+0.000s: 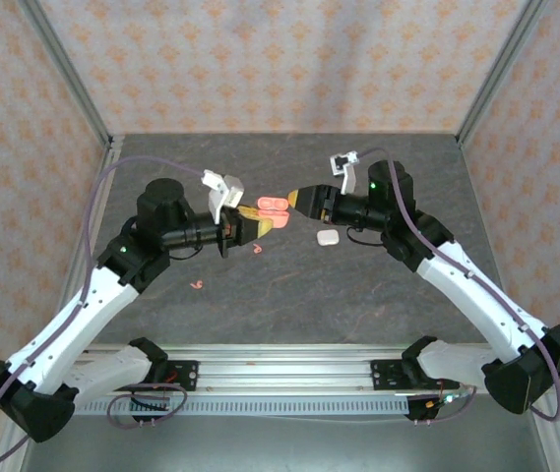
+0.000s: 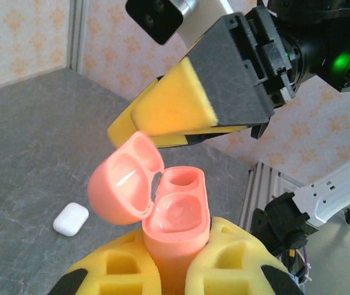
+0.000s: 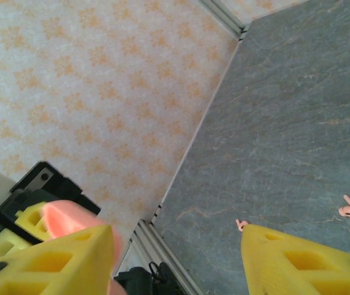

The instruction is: Insert wireless bluetooth earbuds into charging case

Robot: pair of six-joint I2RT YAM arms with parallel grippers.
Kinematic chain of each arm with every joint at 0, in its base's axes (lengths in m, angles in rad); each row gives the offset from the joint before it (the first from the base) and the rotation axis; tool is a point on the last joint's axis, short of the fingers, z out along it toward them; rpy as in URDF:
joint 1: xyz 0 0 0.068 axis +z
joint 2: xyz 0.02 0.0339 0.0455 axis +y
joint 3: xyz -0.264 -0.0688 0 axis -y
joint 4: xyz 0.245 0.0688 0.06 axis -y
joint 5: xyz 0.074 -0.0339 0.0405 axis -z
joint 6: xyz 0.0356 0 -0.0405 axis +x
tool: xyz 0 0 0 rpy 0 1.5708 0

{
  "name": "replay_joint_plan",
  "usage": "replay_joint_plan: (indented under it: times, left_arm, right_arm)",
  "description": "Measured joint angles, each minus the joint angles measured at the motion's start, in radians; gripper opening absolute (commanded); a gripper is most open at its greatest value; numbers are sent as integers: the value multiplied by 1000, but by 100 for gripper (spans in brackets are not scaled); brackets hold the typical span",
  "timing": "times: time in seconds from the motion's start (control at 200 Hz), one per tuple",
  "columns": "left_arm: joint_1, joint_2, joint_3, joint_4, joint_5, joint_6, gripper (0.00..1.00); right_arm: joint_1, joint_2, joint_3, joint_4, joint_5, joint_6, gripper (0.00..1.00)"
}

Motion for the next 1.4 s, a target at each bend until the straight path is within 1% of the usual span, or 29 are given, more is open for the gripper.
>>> replay_joint_plan:
  times: [0.155, 0.35, 0.42, 0.49, 0.625, 0.796, 0.931, 1.066, 1.216, 1.401]
  left_arm:
    - [0, -70, -46, -14, -79, 18, 0]
    - [1, -164, -84, -89, -193, 49, 0]
    - [1, -218, -99, -119, -237, 58, 0]
    - [1, -280, -109, -152, -279, 65, 0]
    - [1, -394, -110, -211, -345, 68, 0]
    - [1, -486, -106, -296, -400, 68, 0]
    - [1, -499, -99, -359, -431, 68, 0]
    - [1, -498, -84, -402, -444, 71, 0]
    - [1, -491, -66, -414, -449, 75, 0]
    - [1, -482, -64, -436, -451, 74, 0]
  right_arm:
    - [-1, -29, -6, -23, 65, 27, 56]
    - [-2, -171, -66, -105, 208, 58, 54]
    - [-1, -177, -87, -132, 236, 66, 52]
    - [5, -139, -94, -156, 259, 72, 51]
    - [66, 35, -94, -168, 309, 94, 49]
    - [223, 316, -75, -135, 348, 168, 45]
    - [359, 574, 21, -52, 346, 279, 43]
    - [459, 779, 143, 29, 335, 386, 44]
    - [520, 921, 255, 80, 330, 470, 44]
    - [533, 993, 337, 84, 346, 513, 45]
